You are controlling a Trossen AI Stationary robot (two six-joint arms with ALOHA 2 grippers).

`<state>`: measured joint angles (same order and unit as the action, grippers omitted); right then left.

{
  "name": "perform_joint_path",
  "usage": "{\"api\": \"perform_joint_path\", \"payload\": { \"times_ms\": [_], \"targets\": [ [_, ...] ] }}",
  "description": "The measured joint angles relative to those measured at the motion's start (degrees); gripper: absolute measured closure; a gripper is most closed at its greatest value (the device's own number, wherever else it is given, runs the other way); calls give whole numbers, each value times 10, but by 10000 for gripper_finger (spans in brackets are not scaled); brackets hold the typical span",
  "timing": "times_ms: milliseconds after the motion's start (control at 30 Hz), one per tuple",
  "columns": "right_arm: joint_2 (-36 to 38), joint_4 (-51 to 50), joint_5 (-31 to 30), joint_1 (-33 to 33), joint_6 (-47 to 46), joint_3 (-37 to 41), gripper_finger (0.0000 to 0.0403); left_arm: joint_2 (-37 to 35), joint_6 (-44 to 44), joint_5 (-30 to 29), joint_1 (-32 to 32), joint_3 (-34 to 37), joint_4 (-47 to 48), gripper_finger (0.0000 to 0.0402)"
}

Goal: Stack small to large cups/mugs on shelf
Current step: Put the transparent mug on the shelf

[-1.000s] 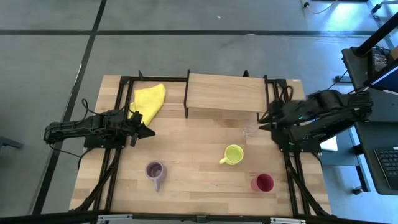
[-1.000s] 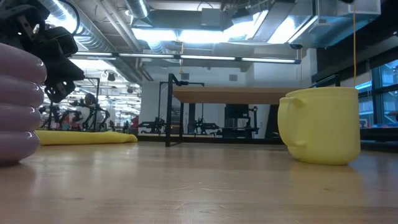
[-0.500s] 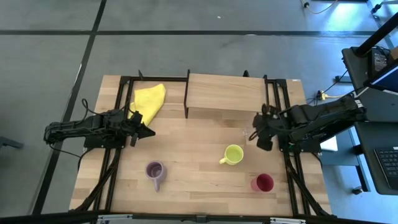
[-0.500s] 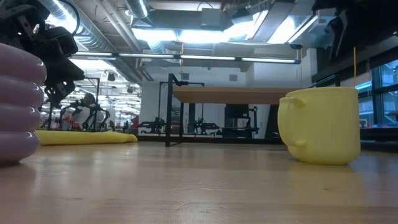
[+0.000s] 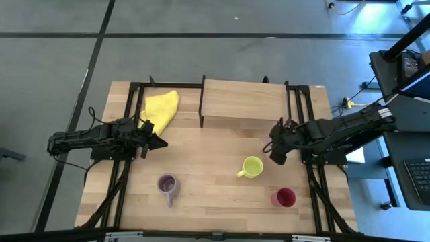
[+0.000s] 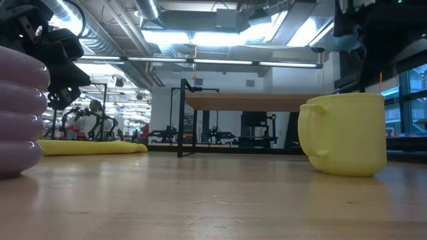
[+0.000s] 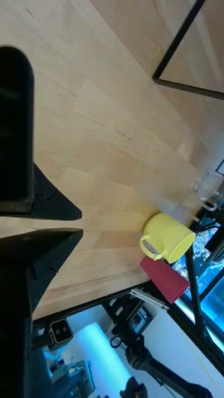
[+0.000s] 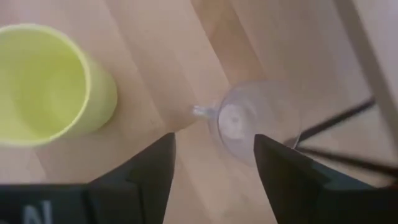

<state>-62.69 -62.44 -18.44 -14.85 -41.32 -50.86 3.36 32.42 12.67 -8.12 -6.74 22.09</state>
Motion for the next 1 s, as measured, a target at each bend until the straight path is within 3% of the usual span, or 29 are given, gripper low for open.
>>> {"api": "perform_joint_path", "payload": {
  "times_ms": [100, 333, 700, 1000],
  "targets": [
    [1, 18, 4, 0, -60, 13, 192, 0, 0, 0, 0, 0, 0, 374],
    [-15, 54, 2, 0, -63, 40, 201, 0, 0, 0, 0, 0, 0, 374],
    [-68, 67, 2, 0, 42, 60, 201, 0, 0, 0, 0, 0, 0, 374],
    [-68, 72, 5, 0, 59, 60, 201, 0, 0, 0, 0, 0, 0, 374]
  ]
}}
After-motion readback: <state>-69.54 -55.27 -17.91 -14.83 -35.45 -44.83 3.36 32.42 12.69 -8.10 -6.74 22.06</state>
